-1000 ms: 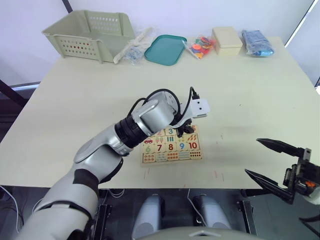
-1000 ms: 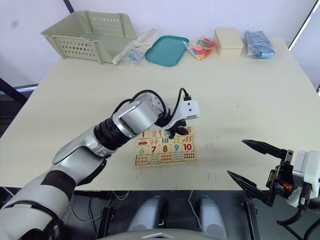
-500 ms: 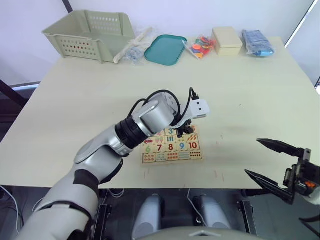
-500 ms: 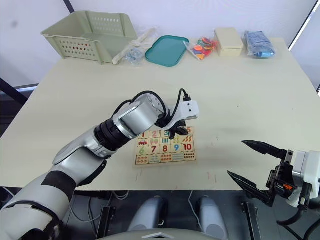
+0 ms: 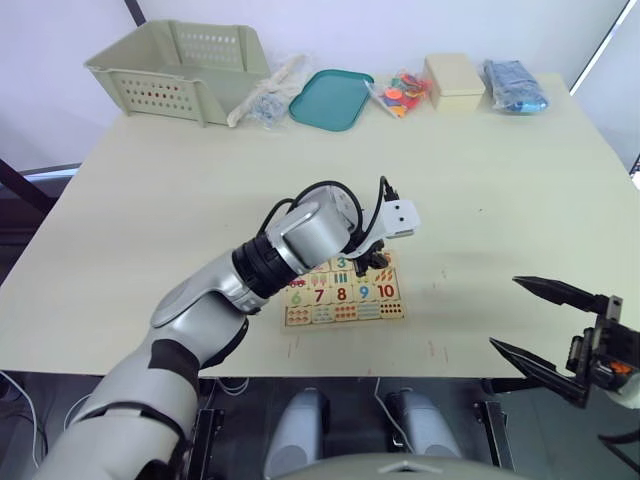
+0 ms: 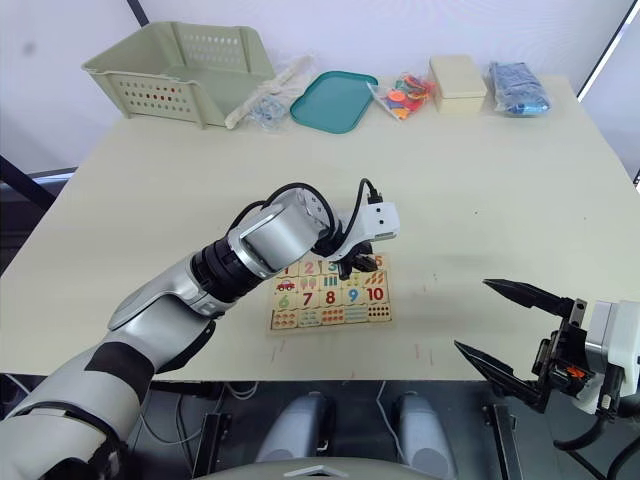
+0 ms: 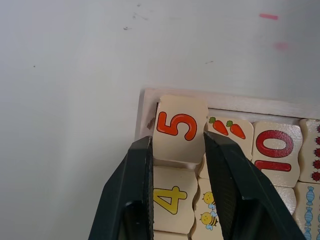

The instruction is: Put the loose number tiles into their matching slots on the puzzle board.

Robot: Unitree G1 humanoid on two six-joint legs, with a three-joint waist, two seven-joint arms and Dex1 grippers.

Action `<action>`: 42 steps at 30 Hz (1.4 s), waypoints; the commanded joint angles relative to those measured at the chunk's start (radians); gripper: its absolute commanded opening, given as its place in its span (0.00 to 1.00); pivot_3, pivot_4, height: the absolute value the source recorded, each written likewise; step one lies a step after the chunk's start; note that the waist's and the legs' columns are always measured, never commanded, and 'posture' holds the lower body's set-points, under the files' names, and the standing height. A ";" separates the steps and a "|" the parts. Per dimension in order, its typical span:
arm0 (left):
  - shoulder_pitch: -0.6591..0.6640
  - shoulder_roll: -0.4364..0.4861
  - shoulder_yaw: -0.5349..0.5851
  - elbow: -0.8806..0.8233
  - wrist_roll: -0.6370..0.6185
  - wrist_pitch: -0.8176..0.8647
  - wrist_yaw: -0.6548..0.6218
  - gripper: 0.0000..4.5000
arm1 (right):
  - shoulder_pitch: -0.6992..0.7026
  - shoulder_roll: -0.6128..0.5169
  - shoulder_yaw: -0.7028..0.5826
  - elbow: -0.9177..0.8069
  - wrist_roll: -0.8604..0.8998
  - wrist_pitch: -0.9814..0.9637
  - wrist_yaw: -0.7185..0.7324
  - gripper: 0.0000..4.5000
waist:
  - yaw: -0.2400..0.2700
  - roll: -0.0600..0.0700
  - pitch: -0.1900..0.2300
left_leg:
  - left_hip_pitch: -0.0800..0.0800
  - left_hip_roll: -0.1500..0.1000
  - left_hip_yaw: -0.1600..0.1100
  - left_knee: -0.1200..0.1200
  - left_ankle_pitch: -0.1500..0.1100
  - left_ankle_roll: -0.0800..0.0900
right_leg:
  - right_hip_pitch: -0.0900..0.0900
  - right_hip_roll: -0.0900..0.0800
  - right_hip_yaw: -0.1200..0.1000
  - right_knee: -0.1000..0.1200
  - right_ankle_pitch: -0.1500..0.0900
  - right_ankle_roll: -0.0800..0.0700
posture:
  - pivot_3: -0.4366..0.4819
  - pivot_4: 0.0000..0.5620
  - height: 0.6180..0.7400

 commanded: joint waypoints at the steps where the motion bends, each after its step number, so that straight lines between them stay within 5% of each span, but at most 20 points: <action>1: -0.005 -0.007 0.015 -0.022 -0.002 0.000 0.005 0.22 | 0.001 -0.008 -0.023 -0.025 0.020 -0.007 0.001 1.00 | 0.000 0.000 0.000 | 0.000 0.000 0.000 0.000 0.000 0.000 | 0.000 0.000 0.000 0.000 0.000 0.000 | 0.48 0.27 1.00; 42: -0.002 -0.005 0.014 -0.037 -0.019 0.016 0.024 0.22 | 0.002 -0.006 -0.017 -0.025 0.017 -0.007 0.001 1.00 | 0.000 0.000 0.000 | 0.000 0.000 0.000 0.000 0.000 0.000 | 0.000 0.000 0.000 0.000 0.000 0.000 | 0.48 0.27 1.00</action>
